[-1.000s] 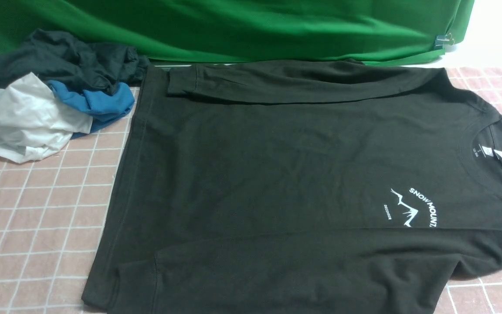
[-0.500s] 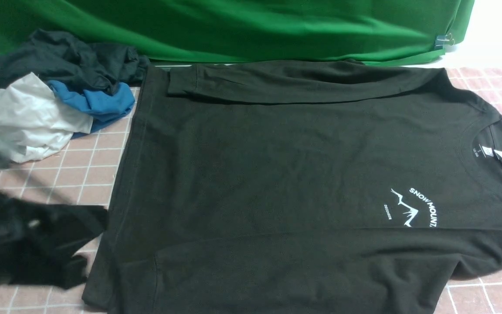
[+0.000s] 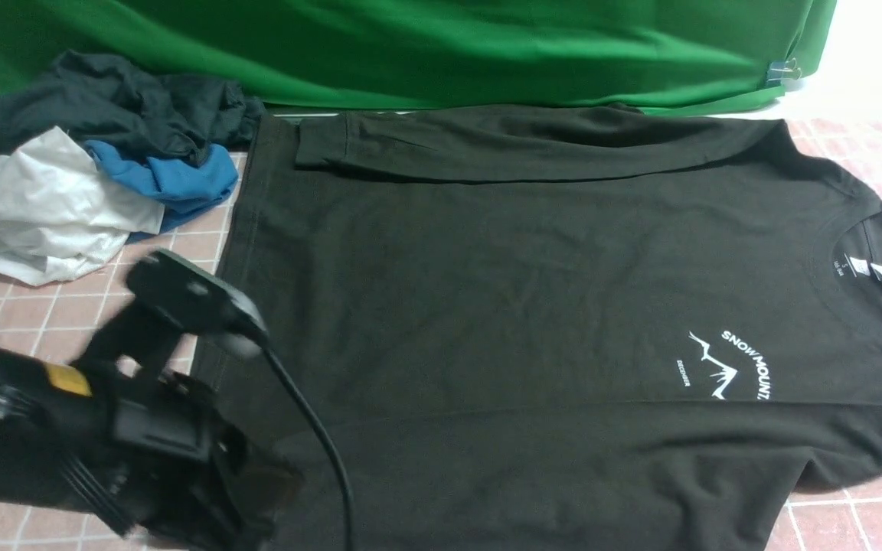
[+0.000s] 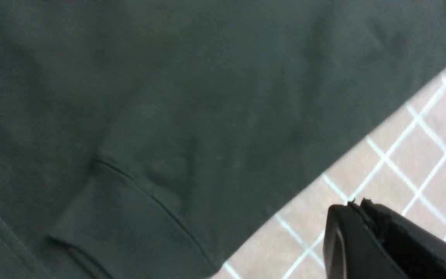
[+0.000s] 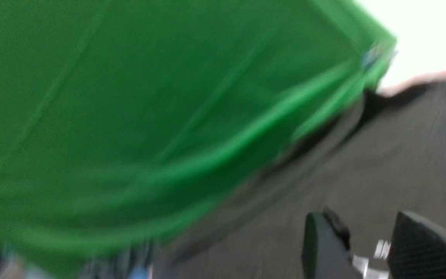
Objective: Fold a long-sleeved shirt over a pink coffee tablecloth.
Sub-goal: 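Grasp the left edge of the dark T-shirt lying flat on the table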
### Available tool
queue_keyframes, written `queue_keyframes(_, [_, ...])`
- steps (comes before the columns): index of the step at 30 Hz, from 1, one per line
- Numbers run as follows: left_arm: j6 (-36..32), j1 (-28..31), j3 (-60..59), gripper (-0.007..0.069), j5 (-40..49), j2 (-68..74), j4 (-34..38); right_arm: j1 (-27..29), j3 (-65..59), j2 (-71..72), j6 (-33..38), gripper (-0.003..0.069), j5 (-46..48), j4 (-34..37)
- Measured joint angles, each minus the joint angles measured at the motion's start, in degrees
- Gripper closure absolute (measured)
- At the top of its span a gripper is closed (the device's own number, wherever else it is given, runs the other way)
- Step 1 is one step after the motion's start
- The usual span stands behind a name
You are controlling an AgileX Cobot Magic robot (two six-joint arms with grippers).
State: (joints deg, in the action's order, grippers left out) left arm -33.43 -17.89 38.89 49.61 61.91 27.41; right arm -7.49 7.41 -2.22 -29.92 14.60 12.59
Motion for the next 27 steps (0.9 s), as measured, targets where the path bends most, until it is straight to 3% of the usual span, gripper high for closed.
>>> queue_keyframes(1, [0.39,0.00,0.22,0.0605,0.00,0.41,-0.34,-0.83,0.76,-0.69,0.62,0.0422,0.82,0.00])
queue_keyframes(5, [4.32,4.01,2.57,0.0605,-0.06,6.67,-5.03,-10.37,17.94,-10.56,16.77,0.0422,19.62,-0.06])
queue_keyframes(10, [2.77,11.15,2.98,0.0591,-1.81,15.30,-4.53,-20.42,32.04,-21.53,26.16,0.0421,37.39,-1.69])
queue_keyframes(12, [1.36,11.75,2.98,0.0578,-2.74,16.81,-4.18,-22.17,33.25,-22.88,26.72,0.0421,39.04,-2.15])
queue_keyframes(16, [-2.03,12.34,3.00,0.0477,-5.52,21.91,-3.67,-26.01,34.69,-24.81,27.60,0.0421,38.77,-2.76])
queue_keyframes(21, [-2.52,12.38,3.00,0.0307,-10.87,25.99,-7.73,-27.92,34.85,-25.39,29.15,0.0421,36.35,-2.93])
queue_keyframes(27, [-2.71,12.38,3.00,0.0252,-14.99,28.30,-8.23,-27.99,34.92,-25.39,30.74,0.0421,35.86,-3.06])
